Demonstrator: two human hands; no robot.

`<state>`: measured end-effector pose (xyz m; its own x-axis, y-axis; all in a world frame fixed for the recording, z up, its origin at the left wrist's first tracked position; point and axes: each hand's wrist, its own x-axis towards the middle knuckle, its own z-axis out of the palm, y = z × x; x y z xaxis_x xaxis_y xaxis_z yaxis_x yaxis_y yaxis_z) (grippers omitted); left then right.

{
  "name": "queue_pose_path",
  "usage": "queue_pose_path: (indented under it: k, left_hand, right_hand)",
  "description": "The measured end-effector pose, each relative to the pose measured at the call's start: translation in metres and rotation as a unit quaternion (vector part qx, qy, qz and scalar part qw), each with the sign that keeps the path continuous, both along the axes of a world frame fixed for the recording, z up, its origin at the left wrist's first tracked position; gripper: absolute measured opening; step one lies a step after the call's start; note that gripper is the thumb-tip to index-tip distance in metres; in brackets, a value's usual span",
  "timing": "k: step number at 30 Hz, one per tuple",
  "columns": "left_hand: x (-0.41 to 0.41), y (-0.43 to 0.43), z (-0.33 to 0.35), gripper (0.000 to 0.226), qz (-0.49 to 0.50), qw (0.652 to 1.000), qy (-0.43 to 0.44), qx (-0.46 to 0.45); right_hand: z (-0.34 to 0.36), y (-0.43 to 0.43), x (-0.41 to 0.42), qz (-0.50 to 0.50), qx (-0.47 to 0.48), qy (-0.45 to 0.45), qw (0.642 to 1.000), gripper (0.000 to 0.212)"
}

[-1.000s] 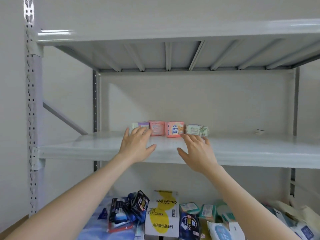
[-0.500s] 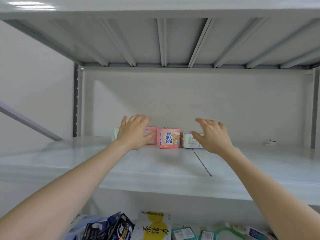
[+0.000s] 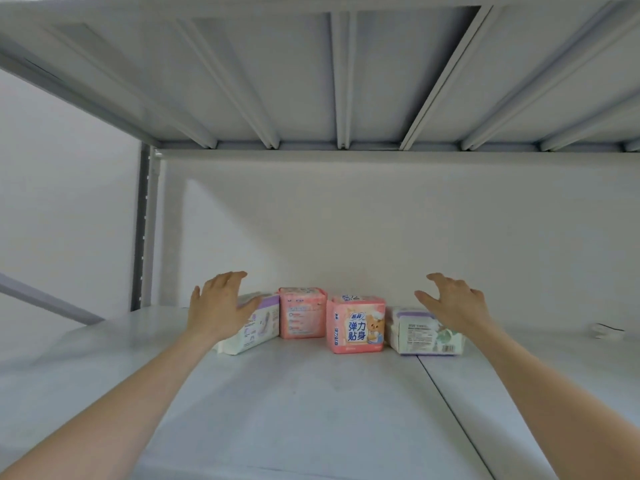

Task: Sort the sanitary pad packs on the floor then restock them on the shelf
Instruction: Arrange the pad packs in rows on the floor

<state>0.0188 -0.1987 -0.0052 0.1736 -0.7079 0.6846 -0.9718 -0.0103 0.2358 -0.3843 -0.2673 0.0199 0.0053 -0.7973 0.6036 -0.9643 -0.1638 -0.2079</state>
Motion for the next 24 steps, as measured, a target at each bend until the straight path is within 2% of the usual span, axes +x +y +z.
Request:
queue_pose_path:
  k: [5, 8, 11, 14, 17, 22, 24]
  left_hand:
    - [0.011, -0.017, -0.013, 0.064, -0.016, 0.993, 0.115, -0.013]
    - [0.016, -0.024, -0.017, 0.068, -0.040, 0.978, 0.205, 0.022]
    - [0.019, -0.028, -0.023, 0.077, -0.064, 0.941, 0.328, 0.058]
    - [0.020, -0.029, -0.025, 0.098, -0.092, 0.898, 0.424, 0.073]
    - [0.025, -0.028, -0.025, 0.106, -0.123, 0.878, 0.455, 0.089]
    - [0.032, -0.027, -0.029, 0.088, -0.171, 0.875, 0.437, 0.118]
    - [0.031, -0.026, -0.029, 0.073, -0.184, 0.871, 0.440, 0.118]
  right_hand:
    - [-0.019, -0.026, 0.002, -0.024, 0.059, -0.035, 0.997, 0.062]
    - [-0.022, -0.033, -0.002, -0.051, 0.109, -0.089, 0.989, 0.070]
    - [-0.023, -0.036, -0.007, -0.052, 0.162, -0.229, 0.958, 0.081]
    - [-0.024, -0.033, -0.011, -0.018, 0.209, -0.338, 0.917, 0.071]
    - [-0.024, -0.031, -0.014, -0.008, 0.238, -0.372, 0.897, 0.068]
    - [-0.023, -0.024, -0.014, -0.002, 0.236, -0.413, 0.880, 0.069]
    - [-0.023, -0.020, -0.014, -0.005, 0.224, -0.423, 0.878, 0.069]
